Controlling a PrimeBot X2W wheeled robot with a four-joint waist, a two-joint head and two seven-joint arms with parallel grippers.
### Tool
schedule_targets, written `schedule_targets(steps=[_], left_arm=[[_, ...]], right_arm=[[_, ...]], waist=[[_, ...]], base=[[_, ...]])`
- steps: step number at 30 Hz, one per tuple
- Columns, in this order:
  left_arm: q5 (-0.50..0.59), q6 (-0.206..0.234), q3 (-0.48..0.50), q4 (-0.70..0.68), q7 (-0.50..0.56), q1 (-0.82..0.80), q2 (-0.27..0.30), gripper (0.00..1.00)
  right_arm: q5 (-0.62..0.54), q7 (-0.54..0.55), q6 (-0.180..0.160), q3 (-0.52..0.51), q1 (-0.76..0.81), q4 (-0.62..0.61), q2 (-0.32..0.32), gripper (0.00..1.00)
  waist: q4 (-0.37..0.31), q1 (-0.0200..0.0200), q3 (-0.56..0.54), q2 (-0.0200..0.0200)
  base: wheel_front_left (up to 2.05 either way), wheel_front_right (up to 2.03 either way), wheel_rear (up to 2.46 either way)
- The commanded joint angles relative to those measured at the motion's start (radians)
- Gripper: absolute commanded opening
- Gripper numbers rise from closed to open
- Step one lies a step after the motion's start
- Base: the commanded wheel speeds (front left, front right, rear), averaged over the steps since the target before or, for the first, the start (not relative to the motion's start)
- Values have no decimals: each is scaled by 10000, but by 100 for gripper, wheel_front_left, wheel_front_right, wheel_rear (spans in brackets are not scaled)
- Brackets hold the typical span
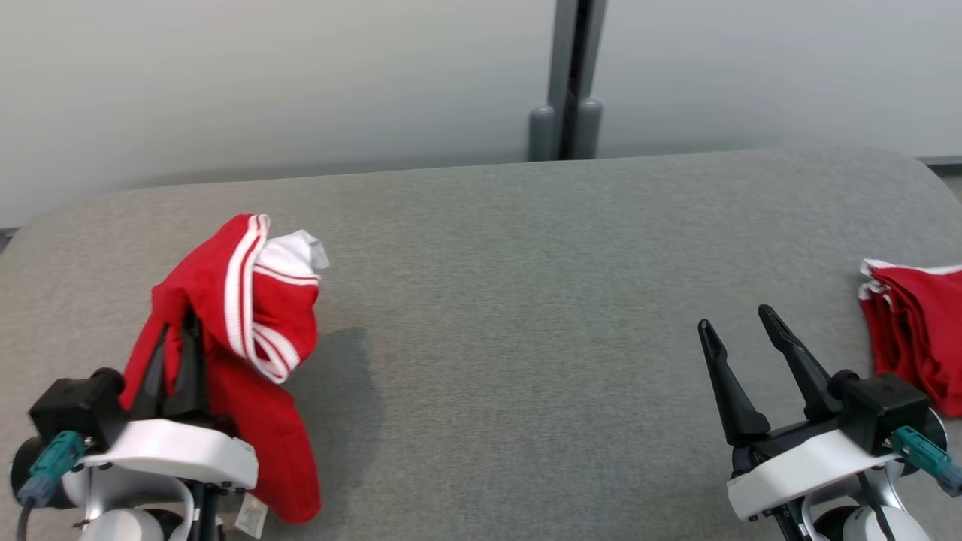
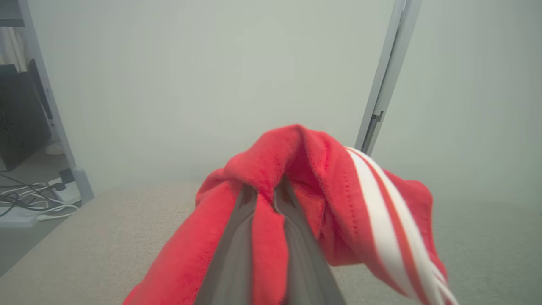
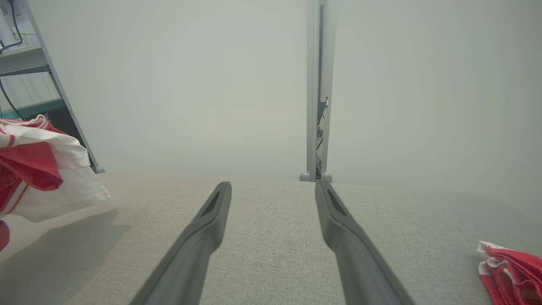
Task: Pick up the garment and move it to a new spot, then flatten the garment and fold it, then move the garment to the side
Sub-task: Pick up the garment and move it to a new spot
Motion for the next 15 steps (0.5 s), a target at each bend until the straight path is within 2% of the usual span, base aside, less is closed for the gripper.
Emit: schedule_targets(steps=[1, 9, 15], left_arm=[[72, -71, -64, -22, -9, -240, 14, 0], [288, -536, -1030, 668, 46, -817, -328, 0], [303, -1001, -1723, 1859, 58, -1406, -757, 0]], right_arm=[[42, -26, 1, -37, -93, -57, 4, 100], [151, -189, 1, -48, -235, 67, 55, 100], [280, -339, 1, 9, -418, 274, 115, 100]], waist=[[-387, 0, 155, 0], [-1753, 0, 538, 0], [-2614, 0, 910, 0]], base=[[0, 0, 0], [0, 0, 0], [0, 0, 0]])
